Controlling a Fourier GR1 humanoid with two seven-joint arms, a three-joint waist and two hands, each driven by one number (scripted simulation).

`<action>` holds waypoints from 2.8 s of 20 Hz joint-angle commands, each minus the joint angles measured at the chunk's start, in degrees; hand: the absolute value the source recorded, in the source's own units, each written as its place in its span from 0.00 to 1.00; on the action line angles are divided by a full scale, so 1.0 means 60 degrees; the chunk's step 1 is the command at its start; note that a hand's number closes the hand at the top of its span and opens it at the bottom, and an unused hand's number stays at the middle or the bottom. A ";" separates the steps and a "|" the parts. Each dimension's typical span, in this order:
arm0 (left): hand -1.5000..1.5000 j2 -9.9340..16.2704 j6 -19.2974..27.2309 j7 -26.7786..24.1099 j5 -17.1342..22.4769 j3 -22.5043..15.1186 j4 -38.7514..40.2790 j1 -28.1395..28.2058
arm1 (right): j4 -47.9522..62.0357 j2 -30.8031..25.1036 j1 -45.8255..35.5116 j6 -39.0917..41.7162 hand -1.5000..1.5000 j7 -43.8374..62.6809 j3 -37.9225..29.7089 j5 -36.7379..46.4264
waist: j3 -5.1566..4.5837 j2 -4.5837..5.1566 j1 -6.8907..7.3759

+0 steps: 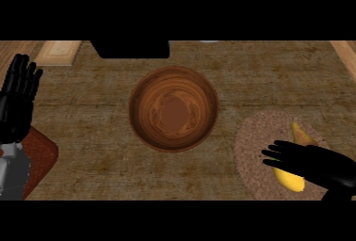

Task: Pick the lemon from the placemat and place it in the bowl

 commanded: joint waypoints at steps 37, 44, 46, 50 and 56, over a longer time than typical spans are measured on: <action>0.50 0.0072 -0.0337 0.0069 0.0077 0.0466 -0.0124 0.0061 | 0.2089 -0.0201 -0.1302 -0.0141 1.00 0.4304 -0.6373 -0.0842 | -0.0010 -0.0028 -0.0114; 0.50 -0.0166 0.0156 0.0496 -0.0418 0.0063 -0.0315 -0.0148 | -0.1059 0.0271 -0.1472 0.1771 1.00 0.4592 -0.6977 -0.2831 | -0.0012 -0.0064 -0.0180; 0.50 -0.0030 -0.0302 0.0453 0.0026 0.0294 -0.0529 0.0270 | -0.1537 0.0088 -0.1503 0.2264 1.00 0.4473 -0.7509 -0.3511 | -0.0010 -0.0066 -0.0118; 0.50 -0.0191 -0.0182 -0.0025 -0.0226 0.0196 -0.0037 0.0137 | -0.2794 0.0887 -0.2724 0.3941 1.00 0.6262 -0.7610 -0.5162 | -0.0025 -0.0062 -0.0134; 0.50 -0.0021 -0.0119 0.0132 -0.0256 0.0298 0.0035 -0.0209 | -0.4198 0.2145 -0.4486 0.5317 1.00 0.9940 -0.7200 -0.7122 | -0.0030 -0.0064 -0.0078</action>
